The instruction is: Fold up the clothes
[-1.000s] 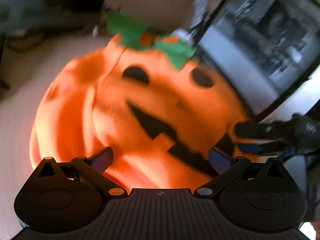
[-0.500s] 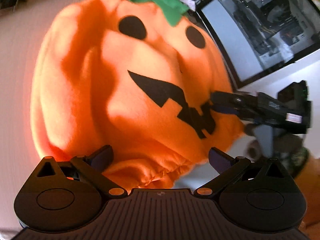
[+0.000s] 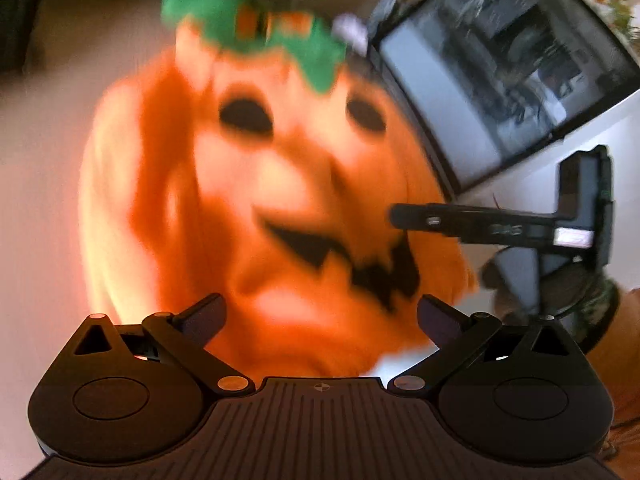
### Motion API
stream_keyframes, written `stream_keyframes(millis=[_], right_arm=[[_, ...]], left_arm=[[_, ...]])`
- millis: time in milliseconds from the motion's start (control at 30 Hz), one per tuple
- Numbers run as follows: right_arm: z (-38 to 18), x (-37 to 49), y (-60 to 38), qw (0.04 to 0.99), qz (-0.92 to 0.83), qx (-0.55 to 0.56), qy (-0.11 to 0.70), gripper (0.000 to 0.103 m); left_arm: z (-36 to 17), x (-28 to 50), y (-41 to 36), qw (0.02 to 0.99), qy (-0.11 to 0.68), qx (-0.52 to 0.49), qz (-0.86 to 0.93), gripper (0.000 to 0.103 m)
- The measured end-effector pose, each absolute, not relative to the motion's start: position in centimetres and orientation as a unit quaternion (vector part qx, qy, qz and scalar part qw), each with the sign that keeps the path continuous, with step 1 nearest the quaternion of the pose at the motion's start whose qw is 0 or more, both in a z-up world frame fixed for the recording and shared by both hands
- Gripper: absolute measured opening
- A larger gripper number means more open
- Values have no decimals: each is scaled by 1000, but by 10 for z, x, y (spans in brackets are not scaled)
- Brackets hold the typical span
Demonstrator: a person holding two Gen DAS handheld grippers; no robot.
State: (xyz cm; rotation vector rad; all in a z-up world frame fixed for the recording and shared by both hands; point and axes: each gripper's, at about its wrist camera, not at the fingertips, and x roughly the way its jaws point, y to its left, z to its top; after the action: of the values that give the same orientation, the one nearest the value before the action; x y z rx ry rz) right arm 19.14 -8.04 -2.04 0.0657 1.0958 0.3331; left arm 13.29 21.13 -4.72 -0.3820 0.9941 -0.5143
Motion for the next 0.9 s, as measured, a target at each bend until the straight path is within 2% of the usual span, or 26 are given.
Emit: stream_keyframes(millis=[167, 233, 300, 333, 400, 467, 567, 667, 767, 900], right_arm=[[27, 240, -73, 891, 151, -71, 423, 103], [24, 267, -68, 884, 178, -69, 426, 101], [15, 295, -63, 878, 213, -63, 424, 74], [9, 309, -61, 878, 226, -56, 418, 68], [-2, 338, -60, 909, 181, -22, 375, 47], [-8, 363, -59, 906, 197, 4, 375, 41], [-24, 396, -59, 898, 213, 47, 383, 41], [-57, 419, -65, 865, 225, 98, 438, 40], [-72, 390, -72, 793, 292, 167, 507, 41], [-48, 327, -77, 783, 346, 114, 505, 41]], left_arm=[[-16, 175, 192, 898, 399, -124, -136, 103], [-23, 191, 178, 914, 378, -105, -100, 103], [-35, 206, 167, 924, 366, -89, -70, 103], [-43, 211, 163, 921, 374, -92, -56, 103], [-58, 218, 159, 907, 402, -112, -55, 103], [-69, 222, 155, 899, 423, -102, -56, 103], [-82, 224, 153, 886, 450, -102, -49, 103], [-90, 219, 156, 880, 459, -111, -42, 103], [-93, 218, 150, 880, 463, -92, -45, 103], [-95, 215, 145, 885, 455, -90, -37, 103]])
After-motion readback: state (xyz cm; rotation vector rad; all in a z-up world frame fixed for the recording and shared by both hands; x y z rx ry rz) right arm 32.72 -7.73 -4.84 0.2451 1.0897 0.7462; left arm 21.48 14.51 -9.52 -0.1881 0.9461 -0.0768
